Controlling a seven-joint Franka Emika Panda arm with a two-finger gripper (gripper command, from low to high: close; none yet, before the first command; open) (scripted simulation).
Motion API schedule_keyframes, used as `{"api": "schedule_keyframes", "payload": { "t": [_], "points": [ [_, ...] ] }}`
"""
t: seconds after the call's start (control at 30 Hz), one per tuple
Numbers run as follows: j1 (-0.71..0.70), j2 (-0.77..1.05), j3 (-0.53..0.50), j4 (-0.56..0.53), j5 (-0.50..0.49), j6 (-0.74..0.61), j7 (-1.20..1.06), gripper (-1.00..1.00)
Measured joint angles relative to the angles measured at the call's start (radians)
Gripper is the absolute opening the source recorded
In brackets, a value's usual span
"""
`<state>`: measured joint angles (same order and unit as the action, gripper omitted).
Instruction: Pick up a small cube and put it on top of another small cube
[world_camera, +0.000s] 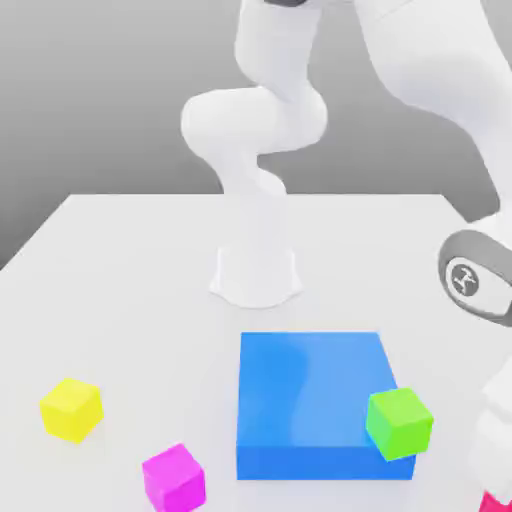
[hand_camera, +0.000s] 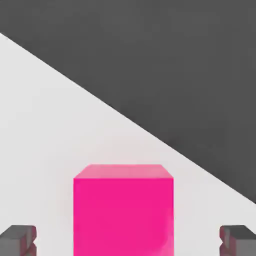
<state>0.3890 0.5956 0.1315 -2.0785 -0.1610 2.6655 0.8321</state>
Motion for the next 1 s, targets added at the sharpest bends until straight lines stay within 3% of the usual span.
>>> {"api": "schedule_keyframes", "payload": {
  "t": [0.2, 0.37, 0.73, 0.87, 0.9, 1.0],
  "points": [
    [0.002, 0.012, -0.002, 0.003, -0.001, 0.009, 0.001, -1.0],
    [-0.023, -0.122, 0.019, -0.031, 0.033, -0.09, -0.028, -1.0],
    [-0.351, -0.396, -0.146, -0.311, 0.144, -0.077, -0.306, -1.0],
    [-0.478, -0.341, -0.201, -0.366, 0.202, 0.033, -0.43, -1.0],
    [-0.491, -0.321, -0.204, -0.369, 0.21, 0.056, -0.443, 1.0],
    [-0.491, -0.321, -0.204, -0.369, 0.21, 0.056, -0.443, 1.0]
  ]
}}
